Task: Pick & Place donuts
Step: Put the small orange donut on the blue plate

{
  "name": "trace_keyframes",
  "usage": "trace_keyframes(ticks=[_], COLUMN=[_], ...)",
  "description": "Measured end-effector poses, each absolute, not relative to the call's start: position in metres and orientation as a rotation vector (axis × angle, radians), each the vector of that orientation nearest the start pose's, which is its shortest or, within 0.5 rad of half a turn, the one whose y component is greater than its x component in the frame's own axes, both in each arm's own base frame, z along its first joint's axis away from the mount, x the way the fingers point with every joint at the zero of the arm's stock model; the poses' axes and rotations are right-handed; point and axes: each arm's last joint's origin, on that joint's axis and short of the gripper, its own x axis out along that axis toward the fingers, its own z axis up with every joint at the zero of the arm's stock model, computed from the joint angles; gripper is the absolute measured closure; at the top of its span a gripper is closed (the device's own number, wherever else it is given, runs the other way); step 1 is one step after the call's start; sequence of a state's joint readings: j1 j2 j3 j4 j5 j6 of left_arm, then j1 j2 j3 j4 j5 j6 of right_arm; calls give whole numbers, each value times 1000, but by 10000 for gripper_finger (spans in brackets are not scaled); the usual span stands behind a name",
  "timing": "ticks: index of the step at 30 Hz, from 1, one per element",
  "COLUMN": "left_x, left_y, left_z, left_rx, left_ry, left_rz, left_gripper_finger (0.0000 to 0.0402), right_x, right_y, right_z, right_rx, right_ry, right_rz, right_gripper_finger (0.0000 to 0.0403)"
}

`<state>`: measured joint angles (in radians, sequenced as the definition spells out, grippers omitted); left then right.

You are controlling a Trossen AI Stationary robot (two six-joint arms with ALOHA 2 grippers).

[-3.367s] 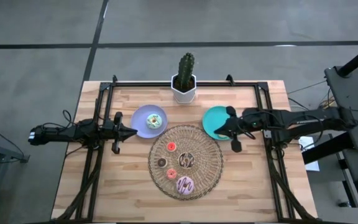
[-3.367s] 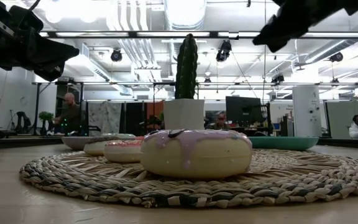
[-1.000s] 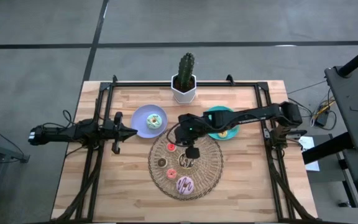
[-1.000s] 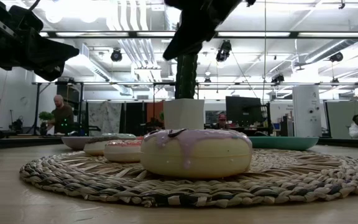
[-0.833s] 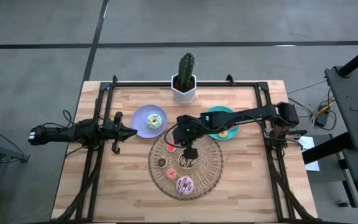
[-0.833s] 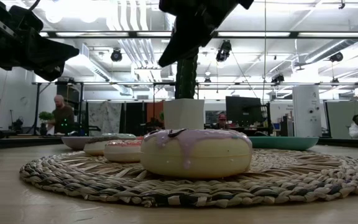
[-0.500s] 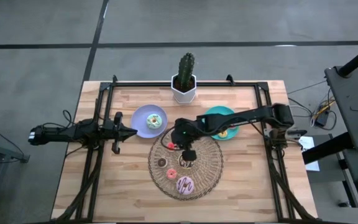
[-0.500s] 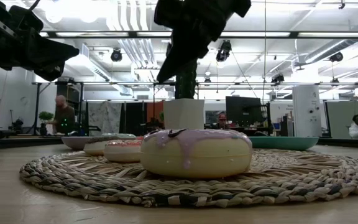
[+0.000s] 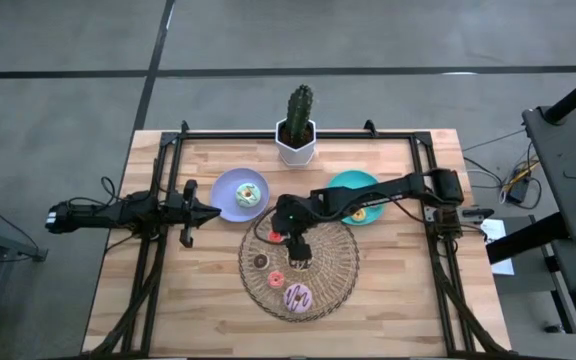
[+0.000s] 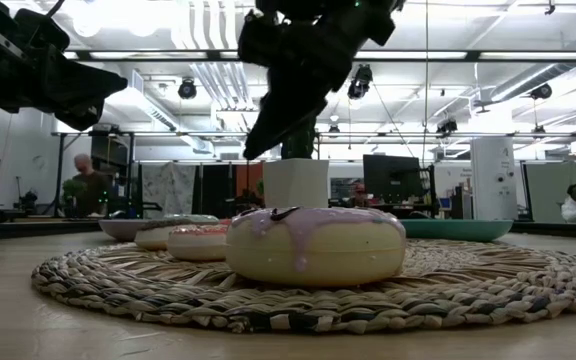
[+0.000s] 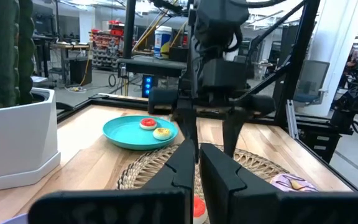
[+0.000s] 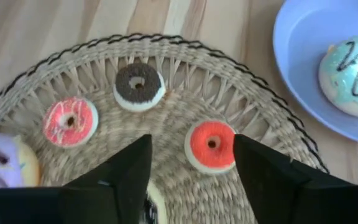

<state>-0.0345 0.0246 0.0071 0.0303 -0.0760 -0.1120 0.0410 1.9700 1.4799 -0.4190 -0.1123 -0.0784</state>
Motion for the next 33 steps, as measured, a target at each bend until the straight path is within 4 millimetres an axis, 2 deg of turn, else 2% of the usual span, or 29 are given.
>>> trace_keyframes(ticks=[8, 14, 18, 26, 33], left_x=[99, 99, 99, 99, 99], left_y=[-1, -1, -1, -1, -1], left_z=[167, 167, 167, 167, 166], left_rx=[-113, -113, -113, -112, -112], left_ry=[-11, -10, -10, -10, -9], left_rz=[41, 41, 41, 41, 41], left_gripper_finger=[402, 402, 402, 402, 402], right_x=[435, 437, 438, 441, 442], right_y=[21, 19, 13, 8, 5], right_z=[186, 183, 173, 163, 151], right_rx=[-25, -25, -19, -33, -41], right_ry=[916, 905, 935, 939, 964], right_rz=[171, 163, 148, 150, 155], right_gripper_finger=[128, 92, 74, 51, 49])
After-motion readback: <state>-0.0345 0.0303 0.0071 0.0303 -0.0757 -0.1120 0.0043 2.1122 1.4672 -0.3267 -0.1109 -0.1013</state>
